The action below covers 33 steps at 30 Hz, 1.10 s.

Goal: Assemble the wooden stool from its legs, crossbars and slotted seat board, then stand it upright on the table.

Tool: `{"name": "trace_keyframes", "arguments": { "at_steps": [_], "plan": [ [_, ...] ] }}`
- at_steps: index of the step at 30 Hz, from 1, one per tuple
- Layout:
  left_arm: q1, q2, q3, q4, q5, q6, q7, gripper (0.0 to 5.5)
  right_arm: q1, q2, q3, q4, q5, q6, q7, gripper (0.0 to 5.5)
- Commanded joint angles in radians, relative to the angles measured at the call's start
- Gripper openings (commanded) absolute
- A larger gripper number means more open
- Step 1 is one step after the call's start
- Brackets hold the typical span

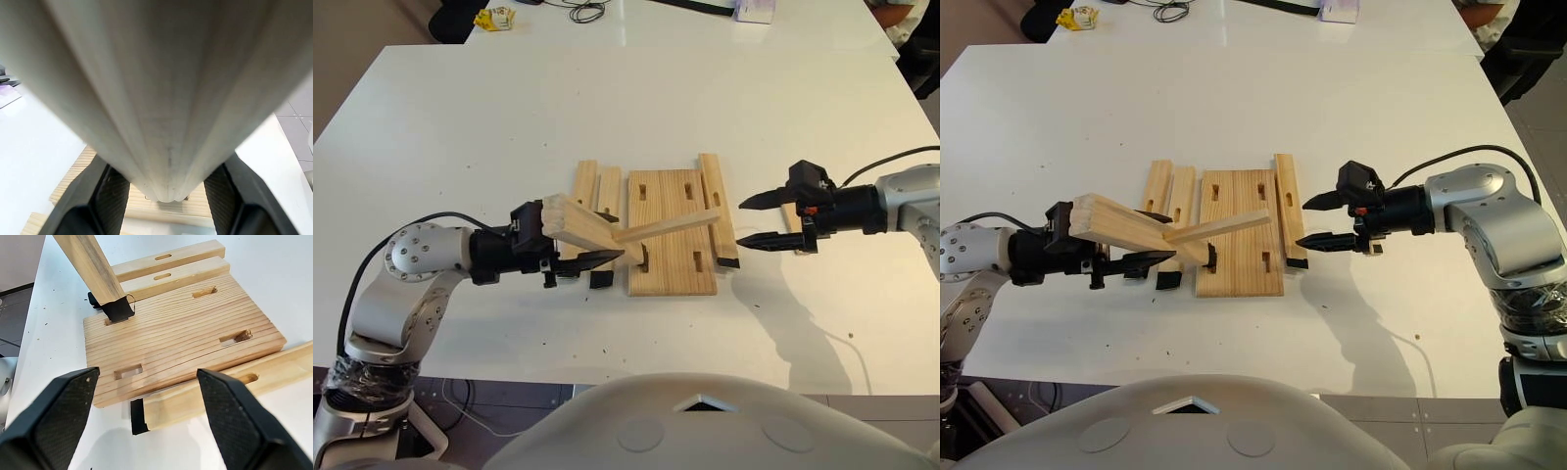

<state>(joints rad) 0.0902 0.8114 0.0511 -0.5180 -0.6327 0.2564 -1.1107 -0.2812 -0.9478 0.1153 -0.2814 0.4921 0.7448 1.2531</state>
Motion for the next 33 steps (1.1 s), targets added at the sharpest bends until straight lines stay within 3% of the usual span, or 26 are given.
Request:
{"name": "trace_keyframes", "arguments": {
  "at_steps": [1, 15, 33],
  "plan": [
    [-0.013, 0.039, -0.002, 0.001, -0.006, 0.048, -0.026, 2.06, 0.014, -0.008, -0.021, -0.031, 0.016, 0.020, -0.024, 3.67],
    [-0.145, 0.043, 0.019, -0.055, -0.108, 0.173, 0.018, 2.06, 0.082, -0.007, -0.045, -0.085, 0.051, 0.041, -0.071, 3.67],
    [-0.131, 0.055, 0.029, -0.030, -0.089, 0.198, 0.011, 2.06, 0.124, 0.002, -0.057, -0.126, 0.081, 0.059, -0.115, 3.67]
  ]
}}
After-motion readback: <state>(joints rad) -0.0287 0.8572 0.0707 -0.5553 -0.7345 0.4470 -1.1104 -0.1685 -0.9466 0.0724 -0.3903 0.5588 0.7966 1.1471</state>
